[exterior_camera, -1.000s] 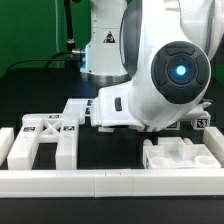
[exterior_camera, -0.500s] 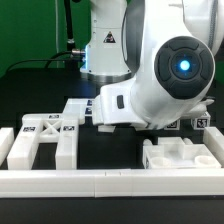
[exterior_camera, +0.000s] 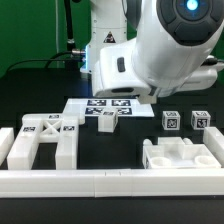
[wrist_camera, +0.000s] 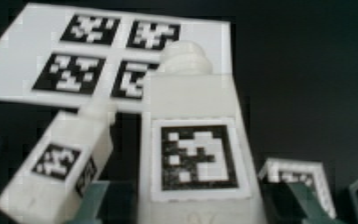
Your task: Assemble chair
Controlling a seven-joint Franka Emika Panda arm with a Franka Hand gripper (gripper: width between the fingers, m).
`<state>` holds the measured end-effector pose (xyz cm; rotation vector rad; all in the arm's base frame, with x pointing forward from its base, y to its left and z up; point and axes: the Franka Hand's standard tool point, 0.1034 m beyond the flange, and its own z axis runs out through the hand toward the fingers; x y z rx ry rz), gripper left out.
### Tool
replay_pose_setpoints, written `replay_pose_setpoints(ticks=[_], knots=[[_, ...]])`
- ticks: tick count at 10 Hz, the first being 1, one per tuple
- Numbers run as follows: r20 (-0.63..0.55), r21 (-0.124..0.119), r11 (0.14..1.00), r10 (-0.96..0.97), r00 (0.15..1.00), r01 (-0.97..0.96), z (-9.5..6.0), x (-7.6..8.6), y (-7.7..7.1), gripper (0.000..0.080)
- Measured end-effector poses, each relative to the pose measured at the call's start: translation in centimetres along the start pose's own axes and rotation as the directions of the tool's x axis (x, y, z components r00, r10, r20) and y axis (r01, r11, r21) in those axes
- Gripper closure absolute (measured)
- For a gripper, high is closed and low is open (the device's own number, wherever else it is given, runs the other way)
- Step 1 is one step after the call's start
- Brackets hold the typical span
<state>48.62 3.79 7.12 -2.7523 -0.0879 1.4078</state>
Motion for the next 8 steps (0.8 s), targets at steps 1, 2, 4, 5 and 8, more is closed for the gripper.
replay_pose_setpoints(ticks=[1,2,4,5,8], knots=[[-0.008,0.000,1.000,0.000,1.000,0.000,-0.2,0.0,0.0,0.0514],[-0.057,-0.002,1.000,-0.012,0.998,0.012,-0.8,0.7,0.1,0.0514],[-0.193,0.008,1.000,-0.020,0.981,0.021,-4.4,0.2,0.5,0.0514],[-0.246,0.009,1.000,-0.017,0.969,0.020,-6.0,0.1,0.8,0.0514],[-0.483,-0.008,1.000,-0.012,0.875,0.009,-6.3,1.4,1.0,0.0514]])
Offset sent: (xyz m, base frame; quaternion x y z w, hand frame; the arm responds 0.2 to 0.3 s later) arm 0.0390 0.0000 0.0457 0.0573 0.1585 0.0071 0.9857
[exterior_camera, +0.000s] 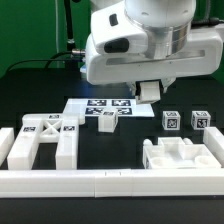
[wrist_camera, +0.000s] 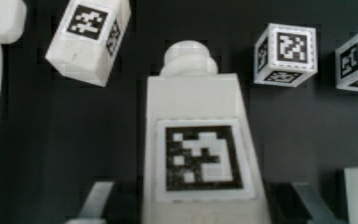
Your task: Assemble chair
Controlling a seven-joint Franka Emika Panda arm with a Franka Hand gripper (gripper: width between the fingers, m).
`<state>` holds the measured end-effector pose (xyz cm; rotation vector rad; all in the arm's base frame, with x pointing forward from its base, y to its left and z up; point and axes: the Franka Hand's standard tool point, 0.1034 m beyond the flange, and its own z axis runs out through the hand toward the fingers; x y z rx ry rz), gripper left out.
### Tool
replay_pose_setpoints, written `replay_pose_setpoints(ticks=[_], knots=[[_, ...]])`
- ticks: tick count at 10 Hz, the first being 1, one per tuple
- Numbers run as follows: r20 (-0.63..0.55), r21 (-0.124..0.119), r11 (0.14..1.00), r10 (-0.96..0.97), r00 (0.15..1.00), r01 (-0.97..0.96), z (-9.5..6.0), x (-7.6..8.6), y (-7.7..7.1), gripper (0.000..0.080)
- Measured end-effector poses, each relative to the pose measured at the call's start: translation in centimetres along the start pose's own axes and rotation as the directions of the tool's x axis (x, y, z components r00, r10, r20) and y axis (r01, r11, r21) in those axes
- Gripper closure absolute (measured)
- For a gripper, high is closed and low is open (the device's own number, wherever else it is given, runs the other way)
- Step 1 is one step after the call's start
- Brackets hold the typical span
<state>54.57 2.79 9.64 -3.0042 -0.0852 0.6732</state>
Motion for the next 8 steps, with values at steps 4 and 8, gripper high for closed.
replay_pose_setpoints(ticks=[4,8], knots=[[-0.238,0.011,0.999,0.045,0.970,-0.043,-3.3,1.0,-1.1,0.0512],[-0.537,-0.001,0.999,0.037,0.843,-0.045,-4.4,2.8,-1.6,0.0512]])
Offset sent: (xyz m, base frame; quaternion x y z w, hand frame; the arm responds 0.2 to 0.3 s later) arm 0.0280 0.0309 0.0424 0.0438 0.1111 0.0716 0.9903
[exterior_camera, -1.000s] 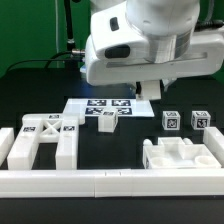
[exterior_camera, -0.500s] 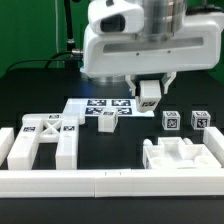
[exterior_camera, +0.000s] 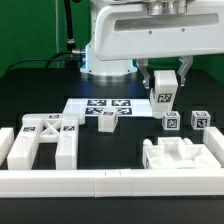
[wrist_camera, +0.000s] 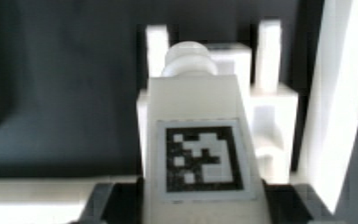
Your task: Assemble chair
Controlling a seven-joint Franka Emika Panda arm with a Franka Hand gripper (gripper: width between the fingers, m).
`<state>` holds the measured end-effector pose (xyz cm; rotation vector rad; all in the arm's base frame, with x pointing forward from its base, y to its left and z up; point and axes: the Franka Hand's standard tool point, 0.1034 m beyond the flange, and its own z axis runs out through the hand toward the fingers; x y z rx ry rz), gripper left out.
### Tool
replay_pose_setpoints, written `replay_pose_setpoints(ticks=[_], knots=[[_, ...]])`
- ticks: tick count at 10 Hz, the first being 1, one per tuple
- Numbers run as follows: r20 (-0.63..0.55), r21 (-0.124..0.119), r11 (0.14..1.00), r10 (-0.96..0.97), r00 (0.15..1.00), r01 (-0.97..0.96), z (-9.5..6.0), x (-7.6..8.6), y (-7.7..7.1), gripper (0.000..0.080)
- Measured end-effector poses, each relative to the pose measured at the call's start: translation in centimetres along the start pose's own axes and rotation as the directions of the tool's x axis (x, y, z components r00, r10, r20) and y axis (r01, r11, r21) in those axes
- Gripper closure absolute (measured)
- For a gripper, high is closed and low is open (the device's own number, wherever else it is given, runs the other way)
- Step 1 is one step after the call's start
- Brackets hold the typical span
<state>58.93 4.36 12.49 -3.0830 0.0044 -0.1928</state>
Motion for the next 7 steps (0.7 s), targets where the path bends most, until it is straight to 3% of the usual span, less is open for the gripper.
replay_pose_setpoints(ticks=[1,4,7], knots=[[-0.039,-0.002,1.000,-0.001,0.999,0.001,0.3,-0.2,0.0,0.0512],[-0.303,0.023,0.999,0.028,0.953,-0.022,0.4,3.0,-2.3,0.0512],[-0.448,0.015,1.000,0.013,0.894,-0.007,0.9,3.0,-2.4,0.0512]])
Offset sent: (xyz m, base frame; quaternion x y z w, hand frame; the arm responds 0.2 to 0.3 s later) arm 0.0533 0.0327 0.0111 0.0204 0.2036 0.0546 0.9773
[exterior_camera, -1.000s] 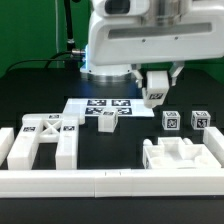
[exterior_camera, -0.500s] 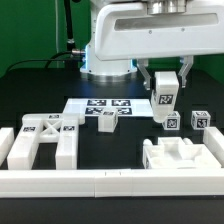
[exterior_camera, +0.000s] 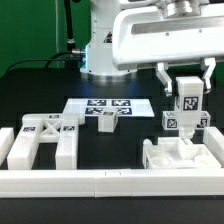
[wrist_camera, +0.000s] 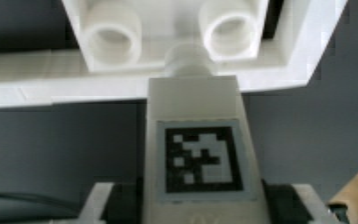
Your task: Assemble chair
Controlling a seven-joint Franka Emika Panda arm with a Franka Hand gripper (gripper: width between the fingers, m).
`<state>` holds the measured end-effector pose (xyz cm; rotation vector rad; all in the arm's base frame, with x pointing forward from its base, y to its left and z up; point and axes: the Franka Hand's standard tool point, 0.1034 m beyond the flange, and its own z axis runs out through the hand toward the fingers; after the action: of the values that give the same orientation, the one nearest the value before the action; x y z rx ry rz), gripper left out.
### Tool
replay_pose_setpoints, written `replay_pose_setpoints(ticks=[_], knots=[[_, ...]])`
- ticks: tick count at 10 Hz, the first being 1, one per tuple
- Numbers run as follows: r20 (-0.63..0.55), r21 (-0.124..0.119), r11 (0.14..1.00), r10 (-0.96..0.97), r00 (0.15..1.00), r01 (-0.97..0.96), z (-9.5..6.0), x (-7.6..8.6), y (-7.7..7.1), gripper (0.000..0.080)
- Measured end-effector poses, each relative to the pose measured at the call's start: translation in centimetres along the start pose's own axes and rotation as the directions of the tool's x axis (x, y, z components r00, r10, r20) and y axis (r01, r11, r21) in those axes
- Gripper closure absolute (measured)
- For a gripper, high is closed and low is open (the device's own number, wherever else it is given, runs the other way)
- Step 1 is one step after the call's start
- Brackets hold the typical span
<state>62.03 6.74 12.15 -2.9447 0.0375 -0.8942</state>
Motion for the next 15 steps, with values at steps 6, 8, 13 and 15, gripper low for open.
replay_pose_setpoints(ticks=[6,8,13,15], knots=[[0.039,0.021,0.997,-0.069,0.997,0.068,2.5,0.0,-2.3,0.0512],[0.048,0.023,0.997,-0.074,0.996,0.073,3.0,-0.4,-2.5,0.0512],[0.041,0.024,0.995,-0.095,0.995,0.094,3.5,-0.4,-2.5,0.0512],[0.051,0.024,0.995,-0.097,0.994,0.096,4.0,-1.0,-2.6,0.0512]])
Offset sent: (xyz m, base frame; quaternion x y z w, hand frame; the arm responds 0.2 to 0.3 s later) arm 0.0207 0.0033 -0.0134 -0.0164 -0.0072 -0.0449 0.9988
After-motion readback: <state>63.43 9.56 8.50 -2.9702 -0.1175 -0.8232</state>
